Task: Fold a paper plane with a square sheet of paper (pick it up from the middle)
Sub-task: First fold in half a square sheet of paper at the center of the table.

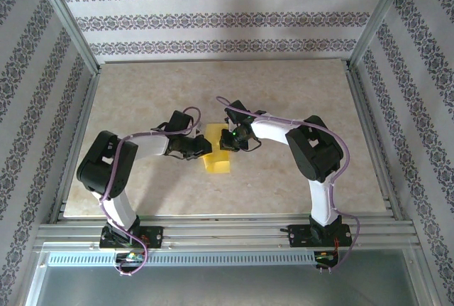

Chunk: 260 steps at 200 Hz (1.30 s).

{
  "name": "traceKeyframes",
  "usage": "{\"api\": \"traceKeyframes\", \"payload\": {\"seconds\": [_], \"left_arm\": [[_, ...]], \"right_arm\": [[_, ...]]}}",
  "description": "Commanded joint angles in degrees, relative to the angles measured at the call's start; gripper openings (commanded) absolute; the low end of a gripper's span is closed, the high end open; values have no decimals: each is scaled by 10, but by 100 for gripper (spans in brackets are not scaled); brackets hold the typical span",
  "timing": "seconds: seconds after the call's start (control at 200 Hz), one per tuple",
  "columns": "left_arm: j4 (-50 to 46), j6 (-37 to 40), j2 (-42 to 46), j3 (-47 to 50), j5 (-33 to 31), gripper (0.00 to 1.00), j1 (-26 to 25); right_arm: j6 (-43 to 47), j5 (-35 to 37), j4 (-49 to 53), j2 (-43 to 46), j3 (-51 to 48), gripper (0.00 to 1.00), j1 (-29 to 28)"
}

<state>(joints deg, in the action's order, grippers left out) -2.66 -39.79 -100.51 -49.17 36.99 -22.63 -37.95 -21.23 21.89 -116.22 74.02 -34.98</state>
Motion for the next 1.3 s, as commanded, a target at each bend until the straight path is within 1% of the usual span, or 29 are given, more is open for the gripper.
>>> {"api": "traceKeyframes", "payload": {"seconds": [0.0,0.17,0.41,0.485,0.605,0.69,0.859,1.079,1.294], "left_arm": [[18,-25,-9,15,-4,16,-15],[6,-22,-4,40,-9,15,-24],[-26,11,11,73,-40,15,-24],[-25,11,24,76,-38,15,-23],[-17,-8,65,65,-32,15,-29],[3,-33,82,64,-38,16,-45],[24,-64,73,75,-62,16,-71],[33,-67,55,110,-72,14,-71],[70,-83,69,157,-61,14,-72]], "right_arm": [[-10,58,26,-50,-21,13,4],[-13,59,28,-54,-22,13,4],[-17,64,33,-61,-19,13,5],[-19,64,33,-61,-20,13,5],[-20,63,32,-62,-20,13,4],[-21,63,32,-63,-22,13,5],[-25,63,30,-68,-24,13,5],[-27,65,31,-72,-25,12,7],[-29,69,30,-70,-30,12,10]]}}
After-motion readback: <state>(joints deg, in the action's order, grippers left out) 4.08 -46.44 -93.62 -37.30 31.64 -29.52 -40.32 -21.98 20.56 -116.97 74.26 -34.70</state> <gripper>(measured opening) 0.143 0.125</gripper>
